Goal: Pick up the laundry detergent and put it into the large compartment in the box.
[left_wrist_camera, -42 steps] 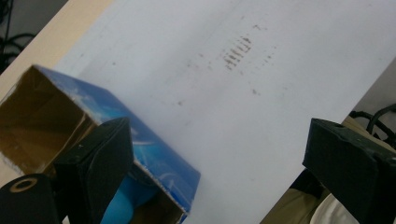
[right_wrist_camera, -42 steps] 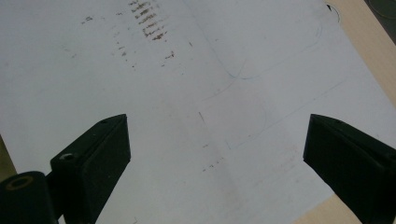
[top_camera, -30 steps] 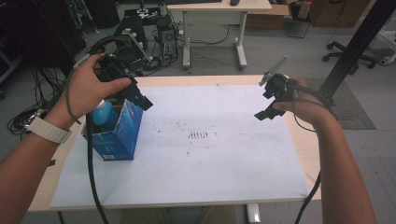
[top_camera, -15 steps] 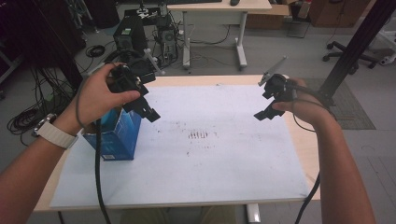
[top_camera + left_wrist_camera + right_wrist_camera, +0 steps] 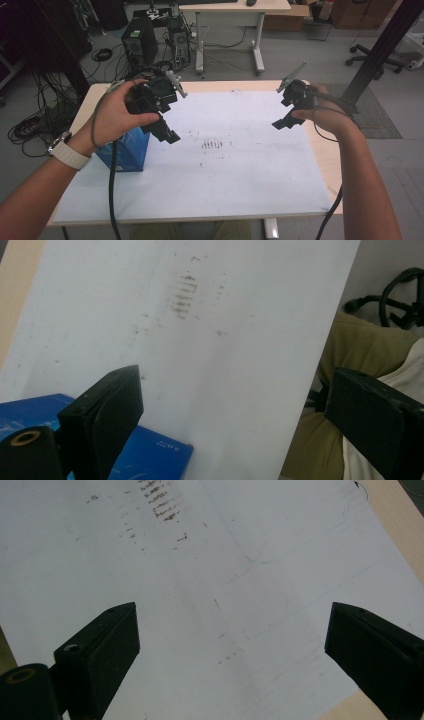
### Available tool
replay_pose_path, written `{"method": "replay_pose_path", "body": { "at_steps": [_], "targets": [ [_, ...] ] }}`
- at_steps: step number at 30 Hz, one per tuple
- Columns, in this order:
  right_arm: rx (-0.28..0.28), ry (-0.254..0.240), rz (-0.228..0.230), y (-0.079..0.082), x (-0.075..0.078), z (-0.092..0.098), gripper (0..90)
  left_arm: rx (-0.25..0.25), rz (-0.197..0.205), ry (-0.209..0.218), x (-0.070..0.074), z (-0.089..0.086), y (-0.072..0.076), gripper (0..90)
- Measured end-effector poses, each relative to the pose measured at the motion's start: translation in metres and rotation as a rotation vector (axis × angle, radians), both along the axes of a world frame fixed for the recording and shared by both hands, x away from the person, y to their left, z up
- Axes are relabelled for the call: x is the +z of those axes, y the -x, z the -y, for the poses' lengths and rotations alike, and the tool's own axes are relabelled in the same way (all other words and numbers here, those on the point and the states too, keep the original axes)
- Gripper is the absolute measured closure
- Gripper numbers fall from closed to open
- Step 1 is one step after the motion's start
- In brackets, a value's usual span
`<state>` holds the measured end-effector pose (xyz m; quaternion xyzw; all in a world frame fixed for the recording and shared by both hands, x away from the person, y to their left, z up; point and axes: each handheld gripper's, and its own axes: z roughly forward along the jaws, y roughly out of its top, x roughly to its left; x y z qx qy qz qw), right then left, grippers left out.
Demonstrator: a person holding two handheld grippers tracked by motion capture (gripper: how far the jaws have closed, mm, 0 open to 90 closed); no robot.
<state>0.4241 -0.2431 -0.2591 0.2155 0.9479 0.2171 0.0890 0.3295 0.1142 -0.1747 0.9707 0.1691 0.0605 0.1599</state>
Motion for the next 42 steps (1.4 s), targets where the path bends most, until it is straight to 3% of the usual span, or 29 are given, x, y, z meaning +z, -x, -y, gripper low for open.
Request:
{"method": "replay_pose_path", "body": {
  "at_steps": [15, 29, 42],
  "targets": [
    [-0.002, -0.007, 0.004, 0.001, 0.001, 0.001, 7.5, -0.026, 0.020, -0.037, -0.013, 0.016, 0.015, 8.6],
    [0.001, -0.004, -0.001, 0.000, -0.001, 0.000, 7.5, -0.032, 0.007, -0.043, -0.032, 0.018, 0.017, 8.6],
    [0.004, -0.002, 0.000, 0.000, -0.002, -0.002, 7.5, -0.031, 0.021, -0.030, -0.032, 0.019, 0.020, 8.6]
  ]
}}
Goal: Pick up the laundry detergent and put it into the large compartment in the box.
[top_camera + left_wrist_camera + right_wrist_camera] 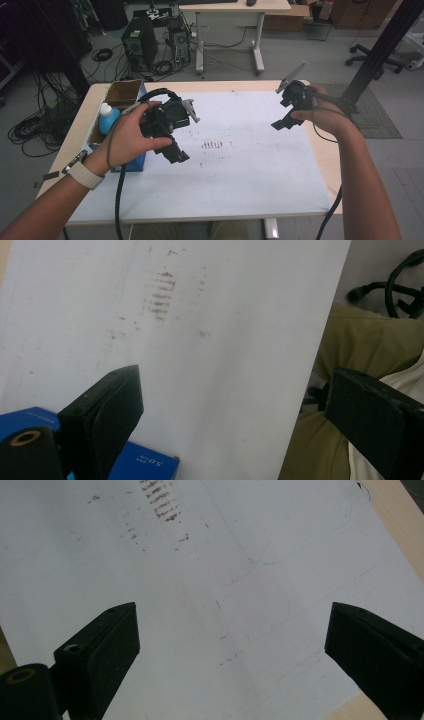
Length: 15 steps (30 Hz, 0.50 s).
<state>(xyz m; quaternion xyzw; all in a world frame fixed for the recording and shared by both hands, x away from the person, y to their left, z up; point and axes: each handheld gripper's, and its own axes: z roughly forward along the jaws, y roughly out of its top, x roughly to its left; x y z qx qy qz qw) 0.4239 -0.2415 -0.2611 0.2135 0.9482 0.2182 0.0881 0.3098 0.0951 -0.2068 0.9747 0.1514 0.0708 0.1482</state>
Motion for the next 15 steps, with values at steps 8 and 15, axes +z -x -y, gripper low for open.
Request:
{"method": "replay_pose_path", "body": {
  "at_steps": [8, 15],
  "targets": [
    [0.001, -0.001, 0.002, 0.0008, 0.0004, 0.0004, 7.5, 0.004, 0.001, 0.002, 0.0007, 0.0005, -0.0004, 8.6],
    [-0.001, -0.003, 0.003, 0.0013, 0.0008, 0.0018, 7.5, 0.006, 0.000, -0.003, 0.0007, 0.0016, -0.0001, 8.6]
  ]
}}
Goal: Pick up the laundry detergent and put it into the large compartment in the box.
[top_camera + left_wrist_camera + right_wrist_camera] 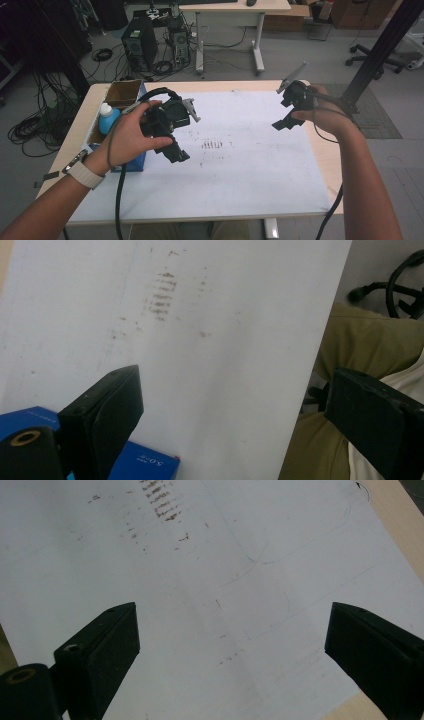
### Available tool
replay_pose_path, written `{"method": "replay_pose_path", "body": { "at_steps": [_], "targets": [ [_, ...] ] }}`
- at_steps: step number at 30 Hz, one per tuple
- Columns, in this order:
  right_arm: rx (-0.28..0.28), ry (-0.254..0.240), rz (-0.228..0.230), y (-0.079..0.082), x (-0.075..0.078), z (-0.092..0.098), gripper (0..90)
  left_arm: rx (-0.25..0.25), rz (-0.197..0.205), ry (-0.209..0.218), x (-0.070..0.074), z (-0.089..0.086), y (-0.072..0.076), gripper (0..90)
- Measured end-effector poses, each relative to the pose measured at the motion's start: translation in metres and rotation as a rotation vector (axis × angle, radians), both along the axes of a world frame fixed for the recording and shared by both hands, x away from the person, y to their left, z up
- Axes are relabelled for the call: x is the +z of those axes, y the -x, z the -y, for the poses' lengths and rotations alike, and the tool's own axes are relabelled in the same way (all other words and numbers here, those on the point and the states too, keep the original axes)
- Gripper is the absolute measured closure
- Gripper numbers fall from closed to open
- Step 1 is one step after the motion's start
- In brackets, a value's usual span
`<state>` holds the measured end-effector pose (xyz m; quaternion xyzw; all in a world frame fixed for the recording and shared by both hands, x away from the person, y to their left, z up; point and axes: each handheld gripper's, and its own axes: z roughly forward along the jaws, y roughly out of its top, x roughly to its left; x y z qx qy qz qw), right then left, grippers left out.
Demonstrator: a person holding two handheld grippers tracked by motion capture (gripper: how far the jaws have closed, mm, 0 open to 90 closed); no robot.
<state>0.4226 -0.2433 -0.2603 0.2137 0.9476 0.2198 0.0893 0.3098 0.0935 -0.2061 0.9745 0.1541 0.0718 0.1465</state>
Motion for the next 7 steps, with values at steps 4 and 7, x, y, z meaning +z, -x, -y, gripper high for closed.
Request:
{"method": "replay_pose_path", "body": {
  "at_steps": [4, 7],
  "targets": [
    [0.002, 0.000, 0.001, 0.0002, 0.0005, 0.0004, 7.5, 0.003, 0.001, 0.002, 0.0006, -0.0005, -0.0001, 8.6],
    [0.002, -0.001, -0.001, -0.0001, 0.0004, 0.0006, 7.5, 0.006, 0.002, 0.001, 0.0008, -0.0008, 0.0000, 8.6]
  ]
}}
